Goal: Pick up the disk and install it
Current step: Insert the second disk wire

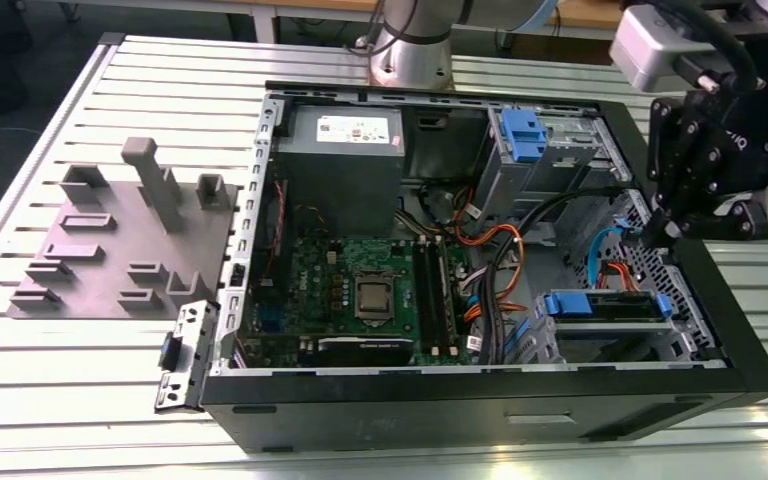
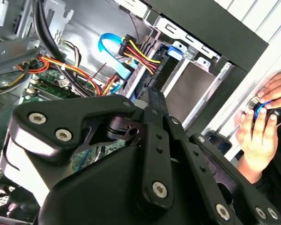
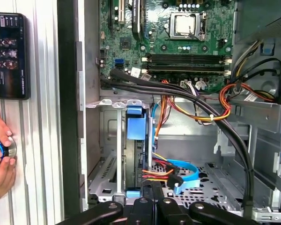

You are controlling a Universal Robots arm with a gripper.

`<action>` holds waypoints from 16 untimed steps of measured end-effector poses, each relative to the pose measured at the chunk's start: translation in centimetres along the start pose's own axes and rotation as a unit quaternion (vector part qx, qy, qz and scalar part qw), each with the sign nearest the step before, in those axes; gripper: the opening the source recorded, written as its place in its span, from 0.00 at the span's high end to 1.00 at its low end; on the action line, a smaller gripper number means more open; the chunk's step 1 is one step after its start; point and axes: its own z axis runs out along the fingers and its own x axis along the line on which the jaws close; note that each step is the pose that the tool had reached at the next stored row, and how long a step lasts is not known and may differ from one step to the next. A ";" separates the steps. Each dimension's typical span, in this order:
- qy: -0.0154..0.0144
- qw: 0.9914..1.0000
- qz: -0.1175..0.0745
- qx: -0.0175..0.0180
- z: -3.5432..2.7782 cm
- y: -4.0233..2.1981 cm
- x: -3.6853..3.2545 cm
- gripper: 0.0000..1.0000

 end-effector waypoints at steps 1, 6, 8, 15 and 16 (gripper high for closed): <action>0.000 1.000 0.000 -0.001 -0.01 0.00 -0.12 0.89; 0.000 1.000 -0.001 -0.017 0.31 -0.63 -0.59 0.89; 0.000 1.000 -0.001 -0.022 0.46 -0.76 -0.83 0.89; -0.002 0.999 0.000 -0.035 0.88 -1.07 -1.82 0.89; -0.002 0.999 0.000 -0.036 0.95 -1.09 -1.95 0.89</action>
